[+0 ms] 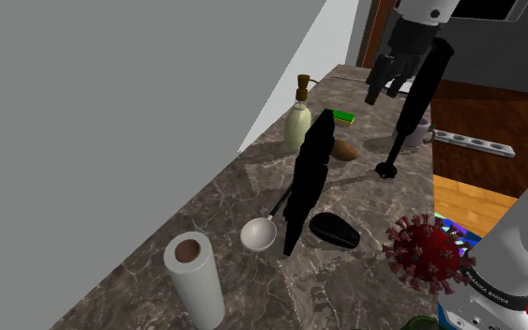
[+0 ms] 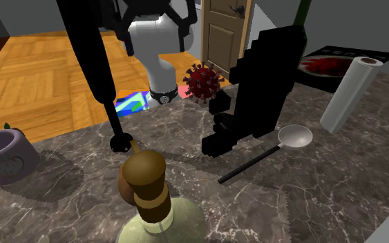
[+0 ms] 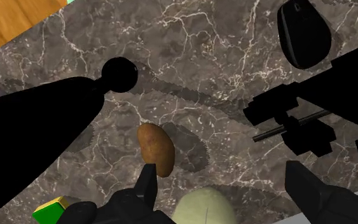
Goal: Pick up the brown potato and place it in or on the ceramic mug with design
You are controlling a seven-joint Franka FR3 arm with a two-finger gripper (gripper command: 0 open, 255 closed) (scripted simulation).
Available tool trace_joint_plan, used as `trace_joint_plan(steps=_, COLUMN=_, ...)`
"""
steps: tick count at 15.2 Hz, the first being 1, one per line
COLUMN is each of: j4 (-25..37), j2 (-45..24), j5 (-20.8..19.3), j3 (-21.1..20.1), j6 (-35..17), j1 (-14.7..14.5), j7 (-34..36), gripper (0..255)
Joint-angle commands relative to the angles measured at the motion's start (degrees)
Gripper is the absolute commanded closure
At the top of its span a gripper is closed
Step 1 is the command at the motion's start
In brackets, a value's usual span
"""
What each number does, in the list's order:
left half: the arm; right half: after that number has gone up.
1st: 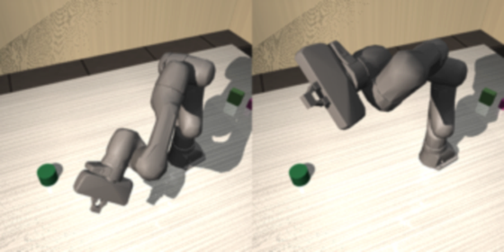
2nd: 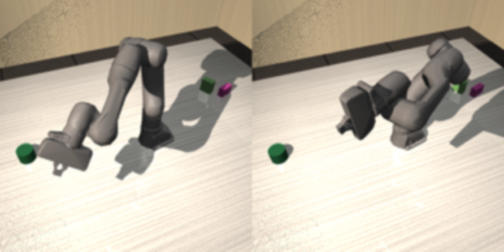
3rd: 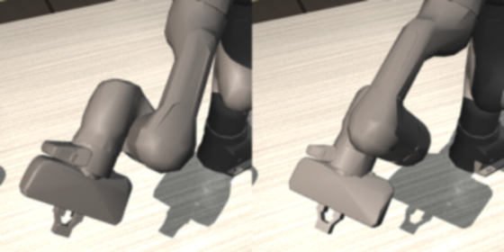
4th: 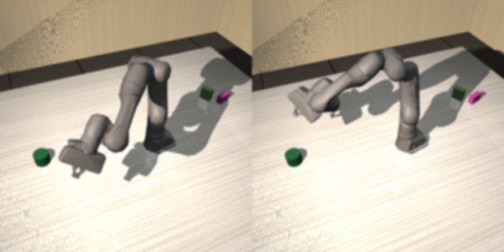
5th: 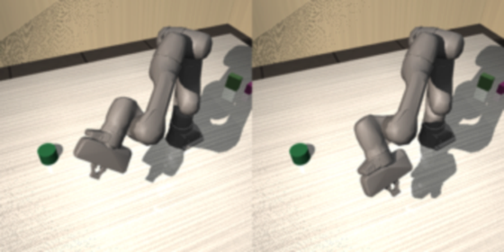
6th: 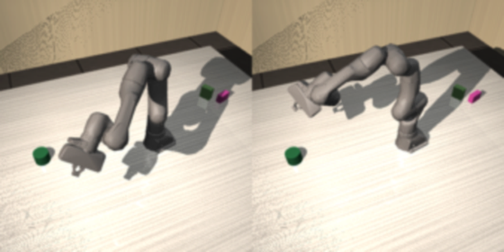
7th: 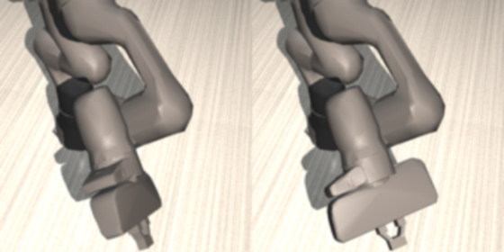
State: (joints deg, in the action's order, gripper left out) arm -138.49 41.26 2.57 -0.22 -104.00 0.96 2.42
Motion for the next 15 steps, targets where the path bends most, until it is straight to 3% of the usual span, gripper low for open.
trace_joint_plan(steps=1, j4=-2.02, j2=-1.79, j5=-1.13, j3=0.35, j6=-3.79, j1=0.28, j7=-1.35, gripper=0)
trace_joint_plan(steps=8, j4=-6.19, j2=-11.84, j5=-5.02, j3=1.15, j6=-17.72, j1=1.46, j7=-4.69, gripper=0)
trace_joint_plan(steps=15, j4=-6.27, j2=-25.39, j5=-9.81, j3=1.85, j6=-31.31, j1=3.29, j7=-6.54, gripper=0)
